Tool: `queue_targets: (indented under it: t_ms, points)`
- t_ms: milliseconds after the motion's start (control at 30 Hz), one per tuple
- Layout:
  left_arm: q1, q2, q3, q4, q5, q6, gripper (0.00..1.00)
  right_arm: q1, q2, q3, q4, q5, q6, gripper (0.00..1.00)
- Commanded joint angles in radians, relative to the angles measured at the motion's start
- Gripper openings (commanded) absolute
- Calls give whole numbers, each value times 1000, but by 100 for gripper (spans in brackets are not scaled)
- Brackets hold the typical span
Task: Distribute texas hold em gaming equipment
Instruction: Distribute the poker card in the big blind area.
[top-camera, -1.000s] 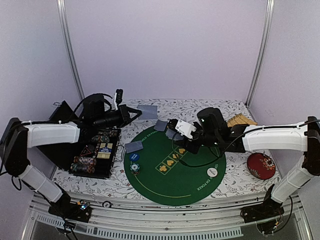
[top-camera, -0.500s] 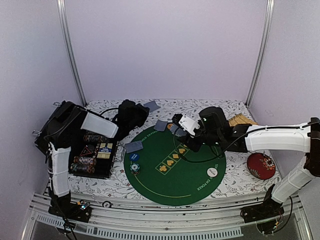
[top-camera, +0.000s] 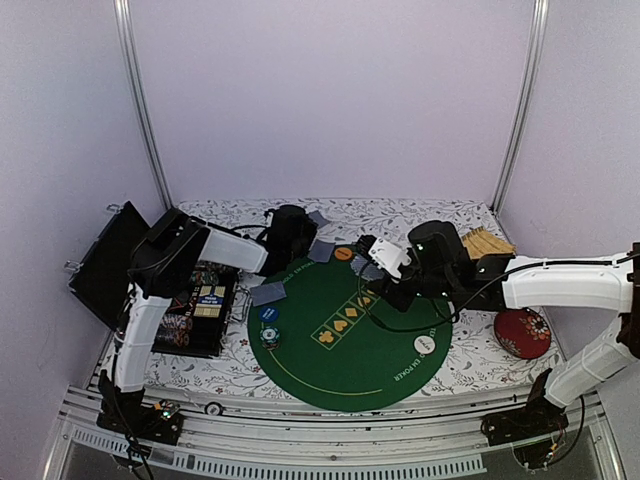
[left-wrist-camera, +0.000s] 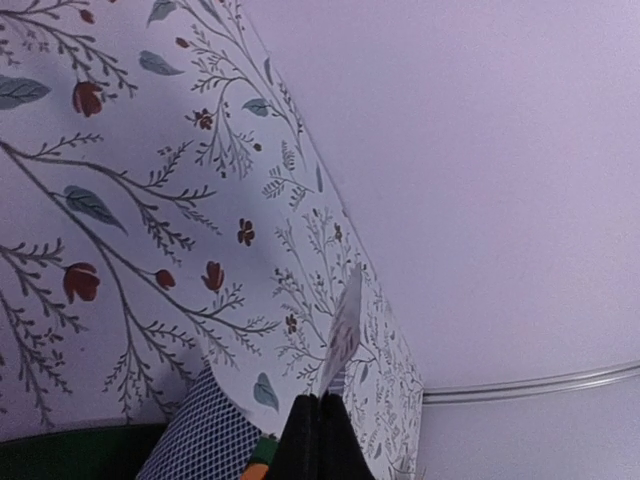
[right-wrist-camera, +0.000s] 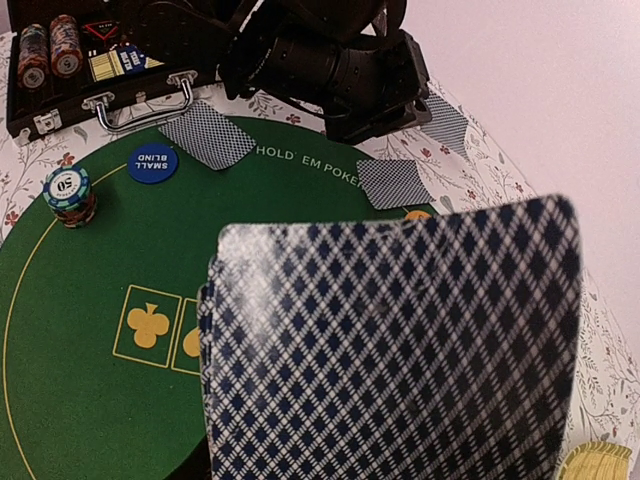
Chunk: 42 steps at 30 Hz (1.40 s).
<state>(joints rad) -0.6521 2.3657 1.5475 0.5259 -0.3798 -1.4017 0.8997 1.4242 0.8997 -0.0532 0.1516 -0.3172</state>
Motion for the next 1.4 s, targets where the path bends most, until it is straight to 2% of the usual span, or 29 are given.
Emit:
queue_targets:
  t_ms: [0, 167, 767, 933, 1100, 1367]
  points:
    - [-37, 10, 21, -95, -55, -37, 0, -8, -45, -11, 1, 17, 5, 45]
    - [-50, 16, -8, -125, -63, -91, 0, -7, -51, -12, -1, 19, -1, 46]
    - [-60, 55, 14, -177, -58, -117, 3, -7, -82, -13, -20, 39, -9, 46]
    - [-63, 45, 5, -176, -46, -105, 15, -8, -85, -13, -27, 42, -11, 46]
    - [-68, 27, -7, -175, 5, -97, 22, -8, -87, -10, -30, 43, -15, 46]
    - [-79, 29, -15, -167, 74, -111, 26, -9, -87, -7, -34, 44, -23, 46]
